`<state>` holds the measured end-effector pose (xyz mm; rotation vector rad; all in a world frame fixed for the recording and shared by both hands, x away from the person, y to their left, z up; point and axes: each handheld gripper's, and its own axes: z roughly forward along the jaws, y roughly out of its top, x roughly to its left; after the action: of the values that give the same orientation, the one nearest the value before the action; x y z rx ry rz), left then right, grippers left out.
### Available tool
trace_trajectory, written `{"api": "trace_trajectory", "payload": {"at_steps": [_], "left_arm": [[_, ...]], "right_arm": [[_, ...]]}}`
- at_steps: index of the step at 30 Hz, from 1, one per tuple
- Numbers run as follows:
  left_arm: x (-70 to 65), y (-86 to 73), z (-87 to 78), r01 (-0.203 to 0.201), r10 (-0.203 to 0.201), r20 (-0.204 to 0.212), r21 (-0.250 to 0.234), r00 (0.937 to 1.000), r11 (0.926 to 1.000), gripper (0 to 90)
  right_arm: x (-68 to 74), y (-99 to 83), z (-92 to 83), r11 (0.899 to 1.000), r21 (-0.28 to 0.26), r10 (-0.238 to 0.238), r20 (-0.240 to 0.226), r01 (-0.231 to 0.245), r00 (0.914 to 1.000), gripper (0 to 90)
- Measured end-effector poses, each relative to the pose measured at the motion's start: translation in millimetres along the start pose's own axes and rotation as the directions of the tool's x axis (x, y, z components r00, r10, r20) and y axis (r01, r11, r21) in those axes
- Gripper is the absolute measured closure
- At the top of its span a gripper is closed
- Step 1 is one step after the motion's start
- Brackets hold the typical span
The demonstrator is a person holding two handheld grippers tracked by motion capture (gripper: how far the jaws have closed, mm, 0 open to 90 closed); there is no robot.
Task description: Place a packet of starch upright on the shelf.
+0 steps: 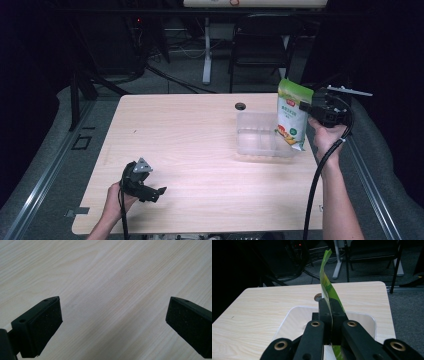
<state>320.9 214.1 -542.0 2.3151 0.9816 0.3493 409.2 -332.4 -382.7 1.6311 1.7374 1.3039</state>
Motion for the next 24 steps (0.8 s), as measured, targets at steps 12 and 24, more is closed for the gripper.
{"api": "trace_trajectory", "payload": {"at_steps": [12, 24], "left_arm": [[-0.5, 0.2, 0.0, -0.003, 0.003, 0.0, 0.002, 1.0, 1.0, 0.5], [-0.2, 0.0, 0.3, -0.001, 0.001, 0.0, 0.004, 1.0, 1.0, 0.5]], "right_arm": [[-3.0, -3.9, 11.0, 0.999, -0.023, 0.027, 0.055, -0.026, 0.9981, 90.0], [-5.2, -14.0, 29.2, 0.997, -0.033, 0.075, 0.066, -0.072, 0.995, 90.0]]}}
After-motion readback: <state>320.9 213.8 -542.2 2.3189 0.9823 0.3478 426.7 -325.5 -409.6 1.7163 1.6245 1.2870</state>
